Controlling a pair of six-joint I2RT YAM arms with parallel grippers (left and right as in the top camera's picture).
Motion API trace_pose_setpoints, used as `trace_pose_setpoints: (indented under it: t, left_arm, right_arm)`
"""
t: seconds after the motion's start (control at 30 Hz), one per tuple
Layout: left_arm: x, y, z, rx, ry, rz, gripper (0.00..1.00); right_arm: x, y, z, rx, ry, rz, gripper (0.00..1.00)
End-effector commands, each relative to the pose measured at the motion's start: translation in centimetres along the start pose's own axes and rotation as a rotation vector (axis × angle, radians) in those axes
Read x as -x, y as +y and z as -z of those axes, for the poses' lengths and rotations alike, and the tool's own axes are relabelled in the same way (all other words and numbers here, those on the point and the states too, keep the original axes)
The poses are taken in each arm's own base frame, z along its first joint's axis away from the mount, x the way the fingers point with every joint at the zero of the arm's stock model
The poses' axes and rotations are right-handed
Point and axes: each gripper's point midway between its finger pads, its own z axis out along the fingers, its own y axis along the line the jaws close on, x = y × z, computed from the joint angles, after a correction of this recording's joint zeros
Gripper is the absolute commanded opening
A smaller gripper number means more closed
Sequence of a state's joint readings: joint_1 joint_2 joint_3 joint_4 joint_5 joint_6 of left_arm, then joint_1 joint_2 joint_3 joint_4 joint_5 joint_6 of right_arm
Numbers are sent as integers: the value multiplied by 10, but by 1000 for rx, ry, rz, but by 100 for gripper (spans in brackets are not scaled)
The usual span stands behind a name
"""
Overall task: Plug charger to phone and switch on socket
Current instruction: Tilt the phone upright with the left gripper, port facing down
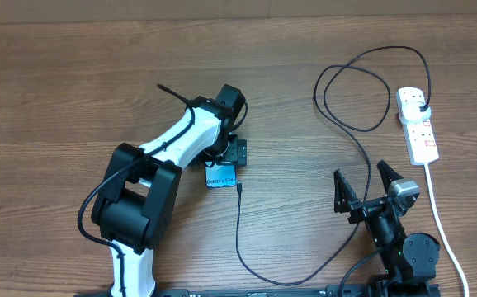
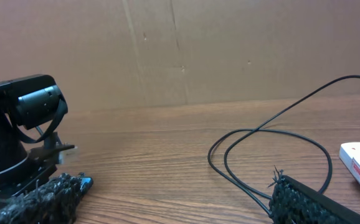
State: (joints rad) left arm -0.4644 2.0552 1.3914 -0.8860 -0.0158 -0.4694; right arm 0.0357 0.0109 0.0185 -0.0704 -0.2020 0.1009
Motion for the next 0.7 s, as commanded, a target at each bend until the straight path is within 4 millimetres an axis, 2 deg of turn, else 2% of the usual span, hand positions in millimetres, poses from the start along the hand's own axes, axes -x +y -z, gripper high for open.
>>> trace_pose_setpoints:
  t: [0.0, 0.33, 0.67]
  left_arm:
    - [-3, 8, -17, 30, 11, 12, 100]
    - [11, 9, -18, 4, -31, 78, 100]
    - [5, 9, -19, 7, -6, 125, 100]
  right_arm:
    - [-2, 0, 0, -1, -3, 2, 100]
    - [-2, 0, 0, 0, -3, 2, 100]
    - [-2, 0, 0, 0, -2, 2, 100]
